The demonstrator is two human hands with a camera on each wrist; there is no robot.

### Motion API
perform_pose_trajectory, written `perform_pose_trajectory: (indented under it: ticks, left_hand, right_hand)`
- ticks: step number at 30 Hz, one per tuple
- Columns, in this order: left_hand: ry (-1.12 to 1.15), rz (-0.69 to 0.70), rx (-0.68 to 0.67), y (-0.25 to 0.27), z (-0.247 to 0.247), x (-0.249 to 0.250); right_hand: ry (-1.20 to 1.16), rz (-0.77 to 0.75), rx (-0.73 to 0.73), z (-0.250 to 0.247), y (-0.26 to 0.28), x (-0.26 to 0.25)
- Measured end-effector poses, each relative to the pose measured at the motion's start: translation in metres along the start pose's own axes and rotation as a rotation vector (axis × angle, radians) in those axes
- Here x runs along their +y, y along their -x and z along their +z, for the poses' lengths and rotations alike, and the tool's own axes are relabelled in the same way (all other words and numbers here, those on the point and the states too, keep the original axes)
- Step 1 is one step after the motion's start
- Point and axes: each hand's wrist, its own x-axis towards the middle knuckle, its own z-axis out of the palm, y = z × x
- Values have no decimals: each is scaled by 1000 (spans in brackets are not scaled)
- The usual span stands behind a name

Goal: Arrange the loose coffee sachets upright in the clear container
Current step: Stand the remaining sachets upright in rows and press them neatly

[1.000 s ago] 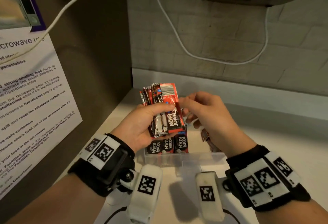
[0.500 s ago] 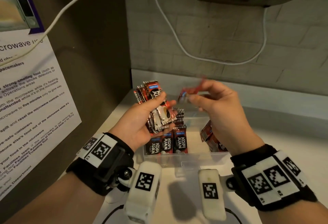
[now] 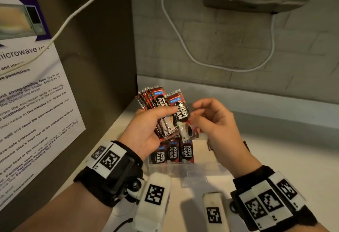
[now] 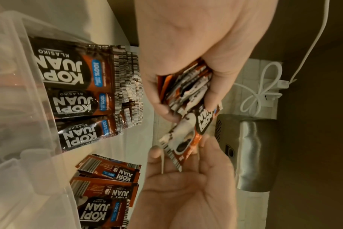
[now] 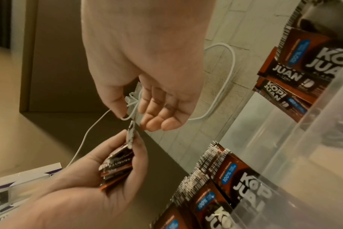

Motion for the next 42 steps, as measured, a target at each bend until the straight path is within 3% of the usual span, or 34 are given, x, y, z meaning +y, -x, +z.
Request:
perform_pose_trajectory:
  ticks: [6,11,16,19,24,29,42]
  left_hand:
    - [5,46,51,-3,0,-2]
    - [-135,28,-9,4,5,-4]
    - [44,80,75,-6,-9,16]
    - [113,85,89,-8,-15,28]
    - [128,68,83,-6,-18,28]
    - [127,65,83,-5,-18,26]
    - [47,-12,31,-5,-10,10]
  right_hand:
    - [218,118,-25,0,2,0]
    - [344,154,-50,-5,-7,0]
    - [335,288,-1,-25,-12,9]
    - [509,435,-80,-31,-14,24]
    - [717,535,-248,-26,-11,40]
    - [962,498,-321,-18,-11,44]
    - [993,515,-317,-14,-12,45]
